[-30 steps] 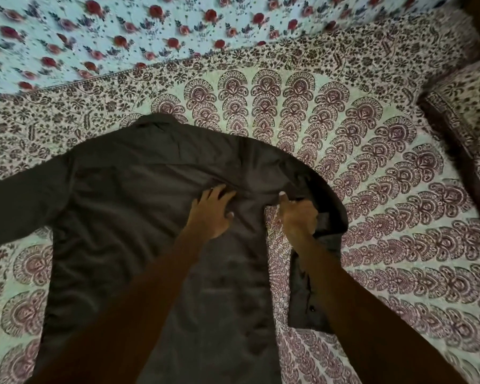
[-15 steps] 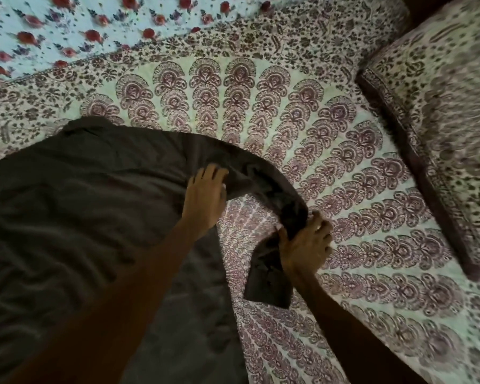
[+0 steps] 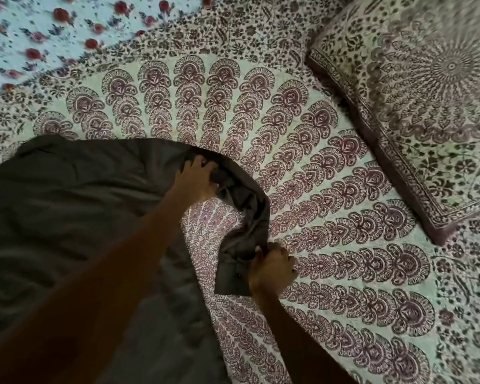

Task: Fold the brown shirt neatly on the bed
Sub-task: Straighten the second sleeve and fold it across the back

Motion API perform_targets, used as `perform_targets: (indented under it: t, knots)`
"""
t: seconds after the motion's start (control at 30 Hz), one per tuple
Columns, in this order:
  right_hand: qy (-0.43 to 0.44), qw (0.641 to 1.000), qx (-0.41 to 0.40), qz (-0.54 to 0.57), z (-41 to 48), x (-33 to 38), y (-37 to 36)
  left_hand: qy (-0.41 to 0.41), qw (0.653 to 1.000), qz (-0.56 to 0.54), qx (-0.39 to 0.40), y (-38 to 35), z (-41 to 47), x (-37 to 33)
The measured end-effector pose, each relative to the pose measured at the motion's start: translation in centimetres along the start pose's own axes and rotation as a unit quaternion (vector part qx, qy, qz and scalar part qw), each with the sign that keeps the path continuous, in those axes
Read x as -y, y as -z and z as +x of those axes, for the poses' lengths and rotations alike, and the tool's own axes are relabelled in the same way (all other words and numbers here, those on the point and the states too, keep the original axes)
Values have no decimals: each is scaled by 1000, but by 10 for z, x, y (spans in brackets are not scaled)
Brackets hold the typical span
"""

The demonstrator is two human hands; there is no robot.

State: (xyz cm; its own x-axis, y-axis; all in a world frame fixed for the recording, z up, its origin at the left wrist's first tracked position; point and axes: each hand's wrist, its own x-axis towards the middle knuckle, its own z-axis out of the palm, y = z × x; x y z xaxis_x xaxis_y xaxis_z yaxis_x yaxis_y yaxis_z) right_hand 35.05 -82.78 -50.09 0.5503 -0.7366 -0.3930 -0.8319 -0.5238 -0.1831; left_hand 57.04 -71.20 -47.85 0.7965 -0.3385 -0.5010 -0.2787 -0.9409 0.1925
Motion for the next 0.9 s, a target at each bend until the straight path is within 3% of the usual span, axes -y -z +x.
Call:
perform_targets:
  t: [0.17,0.27,0.43,0.6,0.77,0.9]
  knots:
    - [9,990,-122,65,87,-4,51,-39,999,19,23,2,9,-5]
    - [76,983,-162,28,145,8,90,-24,999,-2,22,5,14,-14]
    - [208,962,-132,-114,236,27,131,-16,999,30,32,5,20,-30]
    - [279,925,-137,-217,293,46,156,38,999,8,31,-8,37,-32]
    - [304,908,-90,-273,319,51,164,70,997,-34,-4,-21,46,-30]
    - [286,907,-140,-273,318,51,153,75,993,-77,-55,-21,51,-30]
